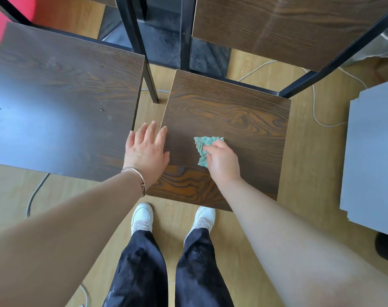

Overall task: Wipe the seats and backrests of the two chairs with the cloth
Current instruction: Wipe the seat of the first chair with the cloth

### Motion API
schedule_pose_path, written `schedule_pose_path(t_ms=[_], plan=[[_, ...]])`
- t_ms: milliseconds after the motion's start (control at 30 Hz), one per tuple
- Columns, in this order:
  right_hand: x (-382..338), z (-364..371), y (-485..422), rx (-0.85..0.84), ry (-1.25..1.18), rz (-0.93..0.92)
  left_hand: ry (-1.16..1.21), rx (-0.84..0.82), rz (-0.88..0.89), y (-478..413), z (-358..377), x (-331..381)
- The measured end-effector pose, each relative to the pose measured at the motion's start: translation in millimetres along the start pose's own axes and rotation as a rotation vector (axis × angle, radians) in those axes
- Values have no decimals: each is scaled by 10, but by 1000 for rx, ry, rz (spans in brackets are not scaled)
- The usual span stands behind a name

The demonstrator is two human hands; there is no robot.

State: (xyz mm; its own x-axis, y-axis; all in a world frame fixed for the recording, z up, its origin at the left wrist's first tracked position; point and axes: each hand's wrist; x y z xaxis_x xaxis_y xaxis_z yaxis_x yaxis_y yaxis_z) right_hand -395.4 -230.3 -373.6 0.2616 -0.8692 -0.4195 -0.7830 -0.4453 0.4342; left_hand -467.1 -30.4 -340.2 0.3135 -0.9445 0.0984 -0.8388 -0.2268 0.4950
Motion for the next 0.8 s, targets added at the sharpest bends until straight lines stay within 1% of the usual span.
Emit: schedule_pose_path(t_ms=[67,100,200,300,400,467,633,800], plan=[[101,-152,-103,18,-123,31,-5,0,3,-25,-18,-2],[179,-280,-164,65,-161,59,-5,-1,7,-47,-31,0],[541,-748,-379,255,-149,160,-11,8,24,-135,-68,23],[957,-1089,-557,338,-111,317,-8,13,36,-240,-88,68],[1217,-1135,-644,310,-99,413,-16,9,51,-344,-63,105],[1262,-1073,-654,261,-106,398,-17,15,61,-392,-27,121],[1277,-1005,-676,316,-185,406,-14,9,93,-455,1,201],[1202,-934,-681,305,-190,415,-15,10,110,-486,-17,243]])
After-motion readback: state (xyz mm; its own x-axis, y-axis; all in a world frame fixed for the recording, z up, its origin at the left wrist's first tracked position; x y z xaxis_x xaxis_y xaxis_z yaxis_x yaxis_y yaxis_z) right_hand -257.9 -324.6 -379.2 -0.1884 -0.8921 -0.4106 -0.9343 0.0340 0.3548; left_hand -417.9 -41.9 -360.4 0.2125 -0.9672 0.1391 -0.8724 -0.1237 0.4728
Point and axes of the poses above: each hand's wrist, its own y-axis away from the middle knuckle, its own z-axis out of the palm, x = y × z, and after that the axes turned 7 degrees about -x, right-handed
